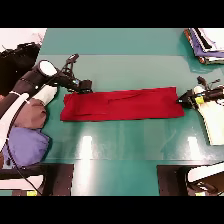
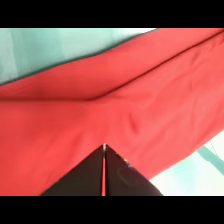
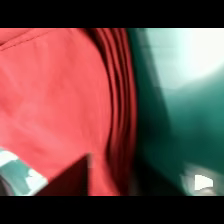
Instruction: Fold the shirts.
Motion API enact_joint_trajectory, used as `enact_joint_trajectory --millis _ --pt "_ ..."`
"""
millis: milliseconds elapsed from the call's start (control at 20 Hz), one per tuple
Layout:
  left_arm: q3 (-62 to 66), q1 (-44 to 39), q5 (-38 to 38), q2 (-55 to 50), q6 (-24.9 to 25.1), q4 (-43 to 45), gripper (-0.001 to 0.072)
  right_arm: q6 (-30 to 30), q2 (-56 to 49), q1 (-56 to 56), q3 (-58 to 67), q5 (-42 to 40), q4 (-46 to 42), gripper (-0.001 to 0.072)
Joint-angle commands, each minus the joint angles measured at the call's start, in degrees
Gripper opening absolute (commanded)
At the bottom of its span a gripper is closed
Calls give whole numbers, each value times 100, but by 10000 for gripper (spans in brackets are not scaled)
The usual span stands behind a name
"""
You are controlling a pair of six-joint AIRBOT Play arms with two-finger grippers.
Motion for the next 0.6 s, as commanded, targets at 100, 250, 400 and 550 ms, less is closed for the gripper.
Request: enact_joint_trajectory --millis 100,250,400,550 --pt "52 -706 785 -461 -175 -367 25 -302 -13 553 595 459 129 18" --pt "448 -1093 844 -1016 -175 -448 25 -278 527 717 903 568 866 18" --pt "901 -1394 837 -1515 -179 -446 25 2 1158 1056 1235 516 1506 18" --pt "1163 -1530 822 -1840 -179 -459 25 168 1578 1596 1725 407 1508 18"
